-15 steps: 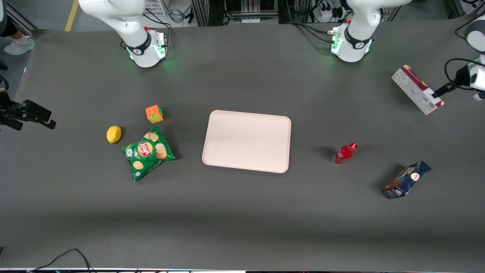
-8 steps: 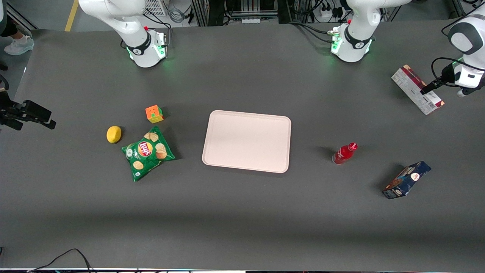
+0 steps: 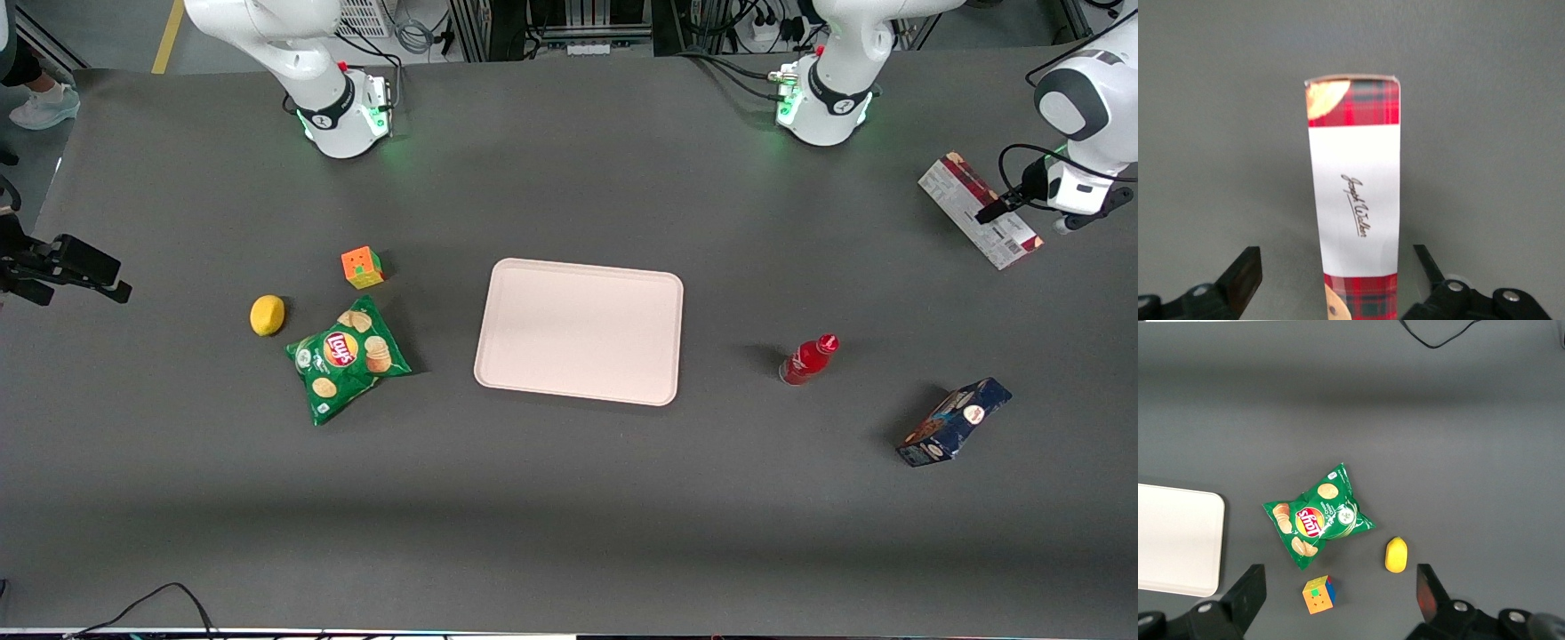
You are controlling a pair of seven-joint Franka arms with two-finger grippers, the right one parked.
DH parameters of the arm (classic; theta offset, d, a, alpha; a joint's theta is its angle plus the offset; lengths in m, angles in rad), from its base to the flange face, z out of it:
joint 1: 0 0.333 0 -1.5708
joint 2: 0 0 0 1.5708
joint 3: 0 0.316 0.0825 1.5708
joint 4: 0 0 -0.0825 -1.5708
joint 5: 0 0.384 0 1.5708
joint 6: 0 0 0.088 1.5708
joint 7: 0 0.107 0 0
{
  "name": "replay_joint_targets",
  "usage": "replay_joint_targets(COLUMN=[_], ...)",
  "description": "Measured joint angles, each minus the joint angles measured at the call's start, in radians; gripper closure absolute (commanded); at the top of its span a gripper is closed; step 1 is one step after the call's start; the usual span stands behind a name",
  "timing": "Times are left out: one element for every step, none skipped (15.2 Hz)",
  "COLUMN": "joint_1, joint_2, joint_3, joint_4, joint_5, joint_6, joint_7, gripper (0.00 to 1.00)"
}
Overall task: Place red cookie box on tray
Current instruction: 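Close the left gripper on the cookie box's middle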
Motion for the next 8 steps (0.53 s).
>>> replay_joint_targets(joint_1=[0.000, 0.000, 0.000, 0.000, 0.000, 0.000, 0.000, 0.000], joint_2=[0.001, 0.001, 0.002, 0.002, 0.002, 0.002, 0.003, 0.003], joint_3=[0.000, 0.000, 0.000, 0.000, 0.000, 0.000, 0.000, 0.000], joint_4=[-0.005, -0.010, -0.021, -0.037, -0.054, -0.063, -0.067, -0.067], joint_5=[0.000, 0.000, 0.000, 0.000, 0.000, 0.000, 0.000, 0.000], joint_6=[-0.001, 0.000, 0.009, 0.034, 0.065, 0.084, 0.091, 0.091], joint_7=[-0.001, -0.003, -0.004, -0.007, -0.009, -0.010, -0.011, -0.011], gripper=[0.00, 0.00, 0.00, 0.02, 0.04, 0.05, 0.11, 0.20])
